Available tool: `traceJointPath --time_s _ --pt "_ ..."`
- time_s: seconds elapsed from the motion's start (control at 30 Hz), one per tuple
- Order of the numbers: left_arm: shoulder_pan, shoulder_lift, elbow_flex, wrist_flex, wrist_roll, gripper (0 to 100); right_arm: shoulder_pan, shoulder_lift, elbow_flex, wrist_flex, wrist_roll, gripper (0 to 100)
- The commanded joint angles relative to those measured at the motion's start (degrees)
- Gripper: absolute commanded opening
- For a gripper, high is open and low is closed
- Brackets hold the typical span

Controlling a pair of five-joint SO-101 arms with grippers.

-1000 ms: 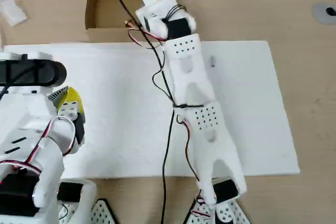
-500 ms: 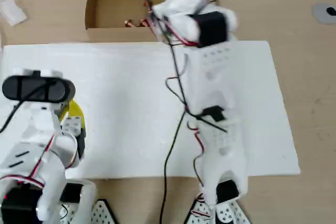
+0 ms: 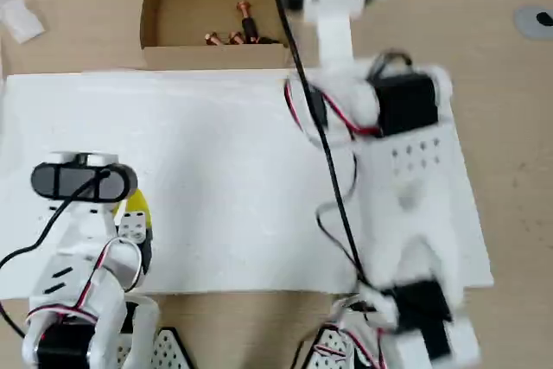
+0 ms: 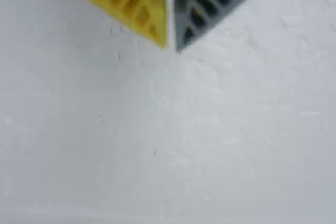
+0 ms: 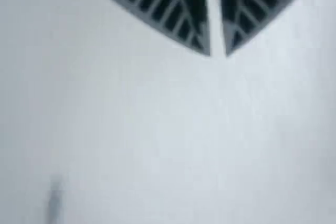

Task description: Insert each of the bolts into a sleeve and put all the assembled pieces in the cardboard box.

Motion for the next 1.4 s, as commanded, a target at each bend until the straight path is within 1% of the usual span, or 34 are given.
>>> traceJointPath --time_s 0.0,0.1,0.17,0.27,0.43,0.57,0.7,0.8,0.97,1.1,1.37 --pt "-0.7 -0.4 1.3 -1.4 -0.4 0 3.7 -13.9 25.4 -6.9 -0.4 0.9" --pt "-0.7 -0.4 3.7 -1.5 -0.4 0 9.1 -22.9 41.5 -17.1 -0.1 0.9" --pt "-0.7 -0.4 4.7 -1.3 -0.4 0 11.0 -28.5 51.6 -23.2 1.8 0.9" --pt "-0.7 -0.4 6.5 -1.1 0.0 0 11.2 -37.6 65.6 -30.5 6.4 0.9" --pt "-0.7 -0.4 11.0 -1.1 0.0 0 11.2 -54.6 85.2 -42.4 11.1 0.9" --pt "-0.7 -0.4 14.0 -1.1 0.1 0 11.5 -69.2 98.2 -45.3 15.6 0.9" --pt "-1.1 -0.4 17.1 -1.1 4.7 0 11.5 -84.1 110.4 -45.2 19.3 0.9" --pt "-4.0 -0.4 19.5 -1.5 8.0 0 11.5 -94.5 112.5 -42.1 20.0 0.9" --pt "-9.1 -0.4 23.1 -1.4 13.0 0 11.6 -92.4 111.9 -40.4 20.0 1.0" --pt "-11.0 -0.4 26.3 -1.3 13.3 0 11.6 -92.4 111.9 -40.2 20.0 1.0" --pt "-11.0 -0.4 26.4 -1.4 13.3 0 11.6 -92.4 111.9 -40.1 20.0 1.0"
